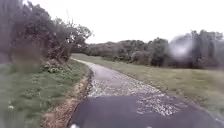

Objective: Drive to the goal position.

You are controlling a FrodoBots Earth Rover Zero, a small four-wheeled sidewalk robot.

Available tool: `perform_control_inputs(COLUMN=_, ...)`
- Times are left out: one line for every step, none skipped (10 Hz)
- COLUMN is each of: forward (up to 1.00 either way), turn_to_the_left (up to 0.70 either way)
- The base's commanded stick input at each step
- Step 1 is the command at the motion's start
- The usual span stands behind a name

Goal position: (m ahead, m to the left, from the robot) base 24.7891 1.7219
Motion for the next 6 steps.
perform_control_inputs(forward=0.70, turn_to_the_left=0.00)
perform_control_inputs(forward=0.70, turn_to_the_left=0.00)
perform_control_inputs(forward=0.70, turn_to_the_left=0.00)
perform_control_inputs(forward=0.70, turn_to_the_left=0.00)
perform_control_inputs(forward=0.70, turn_to_the_left=0.00)
perform_control_inputs(forward=0.70, turn_to_the_left=0.00)
